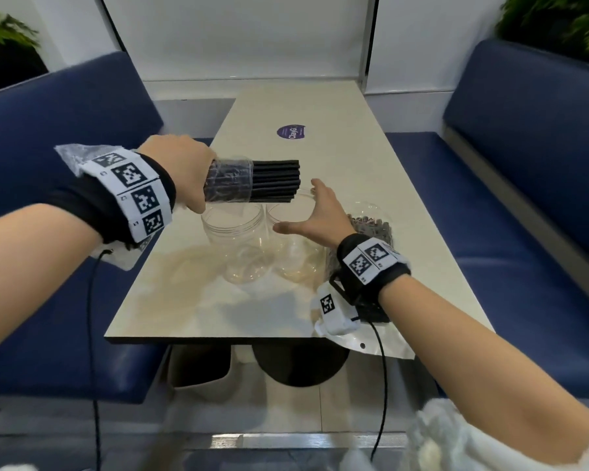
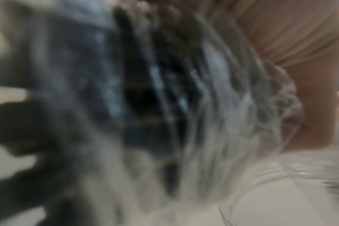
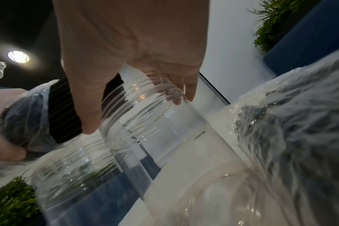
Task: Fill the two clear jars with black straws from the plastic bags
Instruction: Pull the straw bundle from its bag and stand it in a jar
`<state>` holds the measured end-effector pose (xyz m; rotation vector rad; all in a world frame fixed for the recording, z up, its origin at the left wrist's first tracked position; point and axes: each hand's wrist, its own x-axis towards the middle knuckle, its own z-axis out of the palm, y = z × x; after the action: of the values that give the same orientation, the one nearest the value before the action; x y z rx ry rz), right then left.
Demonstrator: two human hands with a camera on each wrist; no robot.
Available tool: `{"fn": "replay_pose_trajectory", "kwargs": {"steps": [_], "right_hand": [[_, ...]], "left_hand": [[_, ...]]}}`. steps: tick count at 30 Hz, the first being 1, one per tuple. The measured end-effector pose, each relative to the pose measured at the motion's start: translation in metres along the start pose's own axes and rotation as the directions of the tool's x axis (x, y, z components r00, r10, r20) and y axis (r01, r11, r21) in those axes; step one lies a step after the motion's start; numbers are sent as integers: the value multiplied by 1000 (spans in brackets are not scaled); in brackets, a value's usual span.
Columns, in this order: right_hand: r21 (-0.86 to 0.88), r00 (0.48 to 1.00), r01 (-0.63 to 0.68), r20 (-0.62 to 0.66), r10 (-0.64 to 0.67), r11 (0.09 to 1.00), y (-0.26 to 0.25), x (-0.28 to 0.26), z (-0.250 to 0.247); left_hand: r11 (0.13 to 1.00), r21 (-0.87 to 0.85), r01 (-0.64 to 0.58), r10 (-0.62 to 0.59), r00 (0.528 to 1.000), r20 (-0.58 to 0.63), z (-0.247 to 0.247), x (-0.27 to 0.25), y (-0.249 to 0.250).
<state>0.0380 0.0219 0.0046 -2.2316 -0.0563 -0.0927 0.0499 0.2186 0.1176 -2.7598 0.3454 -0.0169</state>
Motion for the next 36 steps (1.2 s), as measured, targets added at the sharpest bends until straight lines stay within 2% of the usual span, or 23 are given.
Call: {"fn": "replay_pose_trajectory", "kwargs": {"steps": [7, 12, 16, 21, 27, 29, 32, 36], "right_hand": [[93, 997, 44, -63, -38, 995, 5, 0, 0], [187, 996, 38, -82, -22, 982, 9, -5, -6], [130, 998, 27, -60, -19, 991, 9, -9, -6], [25, 997, 77, -26, -76, 997, 9, -10, -1], [41, 996, 83, -32, -82, 996, 7, -7, 2], [49, 995, 87, -51, -84, 995, 8, -5, 3], [57, 994, 82, -70, -78, 995, 11, -4, 3], [59, 995, 75, -72, -71, 995, 15, -4, 3]], "left_hand": [[946, 297, -126, 117, 992, 48, -17, 25, 26], [836, 510, -204, 216, 976, 36, -36, 37, 46], [732, 640, -234, 259, 964, 56, -47, 39, 53], [610, 737, -290, 324, 941, 101, -45, 34, 75], [448, 836, -318, 458, 884, 91, -32, 32, 98], [441, 845, -302, 485, 872, 59, -34, 31, 101], [482, 836, -262, 472, 882, 4, -39, 29, 98], [499, 826, -262, 464, 886, 1, -41, 28, 95]]}}
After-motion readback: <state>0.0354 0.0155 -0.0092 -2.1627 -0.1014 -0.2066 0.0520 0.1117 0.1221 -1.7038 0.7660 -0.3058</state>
